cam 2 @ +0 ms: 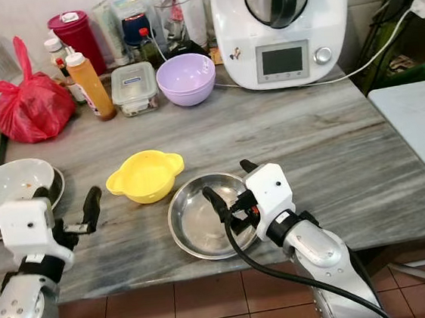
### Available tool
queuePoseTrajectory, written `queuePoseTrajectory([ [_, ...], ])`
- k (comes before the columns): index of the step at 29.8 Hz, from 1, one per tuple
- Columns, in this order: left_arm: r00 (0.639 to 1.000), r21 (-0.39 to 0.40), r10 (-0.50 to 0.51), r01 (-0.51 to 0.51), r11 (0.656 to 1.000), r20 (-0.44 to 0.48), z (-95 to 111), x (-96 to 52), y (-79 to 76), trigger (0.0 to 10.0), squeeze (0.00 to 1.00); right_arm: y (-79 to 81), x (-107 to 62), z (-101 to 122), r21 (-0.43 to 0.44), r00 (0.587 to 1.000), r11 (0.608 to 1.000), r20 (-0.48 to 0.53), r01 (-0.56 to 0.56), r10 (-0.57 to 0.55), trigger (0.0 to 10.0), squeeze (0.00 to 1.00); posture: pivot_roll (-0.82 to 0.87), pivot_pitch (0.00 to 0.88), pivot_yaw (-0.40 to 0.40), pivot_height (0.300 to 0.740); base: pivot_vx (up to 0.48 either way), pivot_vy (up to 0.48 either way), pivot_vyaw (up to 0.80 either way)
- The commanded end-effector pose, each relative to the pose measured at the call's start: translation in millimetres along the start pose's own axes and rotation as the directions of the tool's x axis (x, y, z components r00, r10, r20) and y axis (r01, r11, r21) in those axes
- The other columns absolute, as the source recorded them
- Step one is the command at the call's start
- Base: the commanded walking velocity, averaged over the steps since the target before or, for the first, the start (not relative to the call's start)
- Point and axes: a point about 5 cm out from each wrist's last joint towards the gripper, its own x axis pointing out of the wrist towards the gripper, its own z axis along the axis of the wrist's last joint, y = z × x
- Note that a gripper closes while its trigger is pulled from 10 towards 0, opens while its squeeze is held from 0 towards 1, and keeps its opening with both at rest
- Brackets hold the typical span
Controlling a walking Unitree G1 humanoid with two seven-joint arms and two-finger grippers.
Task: Setting the table
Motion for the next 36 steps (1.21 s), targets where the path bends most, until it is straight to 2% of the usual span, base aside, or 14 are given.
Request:
queuePoseTrajectory([
  [1, 1.0, 0.017, 0.027, -0.027, 0.999, -0.003, -4.1, -2.9, 4.1, 10.0, 1.0, -1.8, 1.2, -0.3, 0.005, 1.0, 1.0, -0.002, 0.005, -0.005, 10.0, 0.0, -0.08, 0.09, 0.073, 0.74, 0.0, 0.0, 0.0],
  [4, 0.999, 0.059, 0.052, -0.053, 0.997, 0.011, -9.1, -6.6, 4.1, 10.0, 1.0, -3.7, 2.2, 0.3, 0.005, 1.0, 1.0, -0.001, 0.022, -0.022, 10.0, 0.0, -0.08, 0.089, 0.073, 0.74, 0.0, 0.0, 0.0],
  [6, 0.999, 0.041, 0.043, -0.043, 0.998, -0.012, -13.6, -8.1, 1.6, 10.0, 1.0, -5.3, 2.6, 0.6, 0.004, 1.0, 1.0, 0.0, 0.031, -0.031, 10.0, 0.0, -0.08, 0.088, 0.072, 0.74, 0.0, 0.0, 0.0],
  [7, 0.999, 0.025, 0.021, -0.02, 0.999, -0.028, -15.8, -8.9, -1.3, 10.0, 0.16, -6.5, 2.7, 0.4, 0.004, 0.999, 0.999, -0.001, 0.035, -0.035, 10.0, 0.0, -0.08, 0.087, 0.071, 0.74, 0.0, 0.0, 0.0],
  [9, 0.999, 0.018, 0.02, -0.02, 1.0, -0.036, -17.4, -8.8, -2.3, 10.0, 0.16, -7.4, 2.9, -0.1, 0.009, 0.999, 0.999, -0.002, 0.042, -0.042, 10.0, 0.0, -0.08, 0.087, 0.071, 0.74, 0.0, 0.0, 0.0],
  [10, 0.999, -0.001, 0.021, -0.021, 1.0, -0.037, -17.6, -7.0, -2.4, 10.0, 0.0, -7.5, 3.9, -0.4, 0.01, 0.999, 0.999, -0.003, 0.045, -0.045, 10.0, 0.0, -0.08, 0.088, 0.072, 0.74, 0.0, 0.0, 0.0],
  [13, 0.999, -0.007, 0.028, -0.028, 1.0, -0.025, -17.1, -3.8, -2.4, 10.0, 0.0, -6.5, 4.8, -1.1, 0.011, 0.999, 0.999, -0.003, 0.046, -0.046, 10.0, 0.0, -0.08, 0.088, 0.073, 0.74, 0.0, 0.0, -0.6],
  [36, 0.999, -0.001, 0.039, -0.039, 0.999, -0.029, -18.4, -2.5, -2.9, 10.0, 0.0, -6.6, 4.8, -1.3, 0.012, 0.999, 0.999, -0.002, 0.046, -0.046, 10.0, 0.0, -0.08, 0.087, 0.073, 0.74, 0.0, 0.0, 0.0],
])
